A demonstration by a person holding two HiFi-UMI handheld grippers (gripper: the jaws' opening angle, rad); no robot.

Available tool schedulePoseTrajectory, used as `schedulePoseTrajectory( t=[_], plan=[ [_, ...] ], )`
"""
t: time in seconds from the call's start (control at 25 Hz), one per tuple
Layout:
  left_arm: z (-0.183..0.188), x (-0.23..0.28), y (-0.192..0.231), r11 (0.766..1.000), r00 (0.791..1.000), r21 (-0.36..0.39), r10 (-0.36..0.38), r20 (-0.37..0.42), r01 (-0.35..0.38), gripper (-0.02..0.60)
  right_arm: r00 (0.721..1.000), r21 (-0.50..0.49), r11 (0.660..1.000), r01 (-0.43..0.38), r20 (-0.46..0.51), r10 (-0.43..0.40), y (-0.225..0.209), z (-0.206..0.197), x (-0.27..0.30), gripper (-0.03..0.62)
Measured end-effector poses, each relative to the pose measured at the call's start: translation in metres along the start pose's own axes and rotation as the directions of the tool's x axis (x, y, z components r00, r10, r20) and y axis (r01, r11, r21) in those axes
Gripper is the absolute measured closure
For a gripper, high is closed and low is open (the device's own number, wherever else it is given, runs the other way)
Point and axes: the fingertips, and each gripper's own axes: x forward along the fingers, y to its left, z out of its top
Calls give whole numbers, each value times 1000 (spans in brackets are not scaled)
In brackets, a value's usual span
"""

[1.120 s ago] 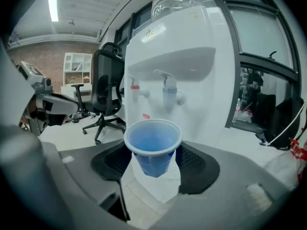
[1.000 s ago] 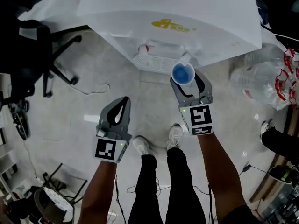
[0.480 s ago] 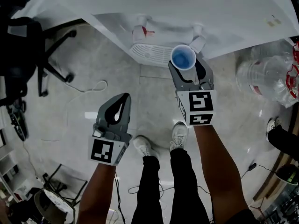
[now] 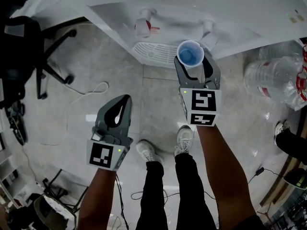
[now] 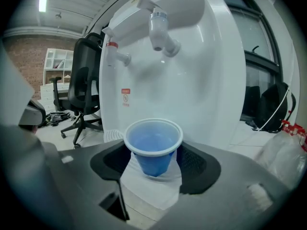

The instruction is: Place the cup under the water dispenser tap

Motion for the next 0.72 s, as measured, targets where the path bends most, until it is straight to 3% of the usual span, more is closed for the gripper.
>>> schedulePoseTrajectory(
  t=[0.44, 0.72],
  plan=[
    [9, -4, 4, 999, 999, 13, 36, 21, -37, 565, 1000, 17, 1000, -19, 4, 19, 4, -5, -10, 177],
    [19, -15, -5, 998, 997, 17, 56, 43, -57, 565, 998, 32, 999, -23, 55, 21, 10, 14, -54, 152]
  ],
)
